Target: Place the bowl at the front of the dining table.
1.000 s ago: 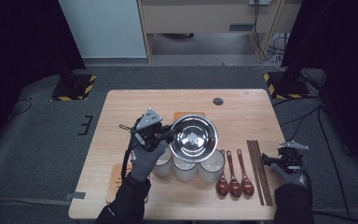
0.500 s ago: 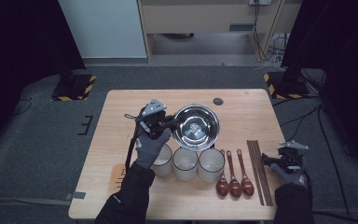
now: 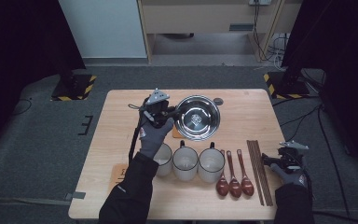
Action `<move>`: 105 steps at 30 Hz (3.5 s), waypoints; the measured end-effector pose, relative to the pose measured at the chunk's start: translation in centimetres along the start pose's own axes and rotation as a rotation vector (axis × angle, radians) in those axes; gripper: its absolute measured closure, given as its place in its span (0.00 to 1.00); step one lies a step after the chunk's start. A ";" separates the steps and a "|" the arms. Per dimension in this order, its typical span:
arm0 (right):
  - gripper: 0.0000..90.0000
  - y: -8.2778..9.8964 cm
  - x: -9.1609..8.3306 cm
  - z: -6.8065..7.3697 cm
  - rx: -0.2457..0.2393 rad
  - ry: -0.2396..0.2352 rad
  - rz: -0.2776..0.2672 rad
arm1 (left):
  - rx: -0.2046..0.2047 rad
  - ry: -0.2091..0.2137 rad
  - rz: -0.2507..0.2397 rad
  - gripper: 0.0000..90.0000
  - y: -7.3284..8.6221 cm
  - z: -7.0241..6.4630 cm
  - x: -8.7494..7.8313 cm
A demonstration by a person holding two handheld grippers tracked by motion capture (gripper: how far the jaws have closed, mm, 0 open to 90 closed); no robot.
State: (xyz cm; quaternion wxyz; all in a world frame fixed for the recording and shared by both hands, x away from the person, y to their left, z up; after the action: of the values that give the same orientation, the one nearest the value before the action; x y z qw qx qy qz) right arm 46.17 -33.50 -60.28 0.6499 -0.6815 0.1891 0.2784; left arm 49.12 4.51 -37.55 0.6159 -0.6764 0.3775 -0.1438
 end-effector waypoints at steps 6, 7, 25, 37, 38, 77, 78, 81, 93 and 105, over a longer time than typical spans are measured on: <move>0.02 0.0 0.0 0.0 0.003 0.000 0.001 | -0.004 -0.023 0.015 0.93 0.0 1.0 0.9; 0.02 0.0 0.0 0.0 0.001 0.000 0.000 | -0.005 -0.028 0.019 0.93 0.1 1.2 1.2; 0.02 0.0 0.0 0.0 0.002 0.002 0.001 | -0.039 -0.104 0.075 0.93 0.3 5.0 4.9; 0.03 0.0 0.0 0.0 0.009 0.005 0.000 | -0.050 -0.120 0.115 0.93 1.4 6.1 8.2; 0.03 0.0 0.0 0.0 0.009 0.005 0.000 | -0.051 -0.122 0.119 0.93 1.6 6.2 8.5; 0.03 0.0 0.0 0.0 0.007 0.004 -0.001 | -0.123 -0.229 0.316 0.93 9.5 11.6 13.0; 0.03 0.0 0.0 0.0 0.007 0.004 -0.001 | -0.125 -0.227 0.318 0.93 9.6 11.6 13.1; 0.03 0.0 0.0 0.0 0.007 0.004 -0.001 | -0.117 -0.235 0.328 0.93 9.9 11.7 13.2; 0.03 0.0 0.0 0.0 0.007 0.004 -0.001 | -0.114 -0.249 0.358 0.92 11.0 12.2 13.2; 0.03 0.0 0.0 0.0 0.007 0.005 -0.001 | -0.096 -0.286 0.385 0.89 11.9 12.8 13.3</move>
State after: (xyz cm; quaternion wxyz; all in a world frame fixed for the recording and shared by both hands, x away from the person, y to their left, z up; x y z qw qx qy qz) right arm 46.14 -33.51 -60.25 0.6520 -0.6800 0.1913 0.2755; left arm 62.53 5.21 -54.92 0.6464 -0.6339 0.4147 0.0917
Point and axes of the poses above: each handheld gripper's, and its own axes: x roughly forward along the jaws, y roughly out of its underside, z roughly to its left, the point moved 9 cm from there along x, roughly forward along the jaws, and after that the axes turned 6 degrees about -z, right-handed, at the moved point
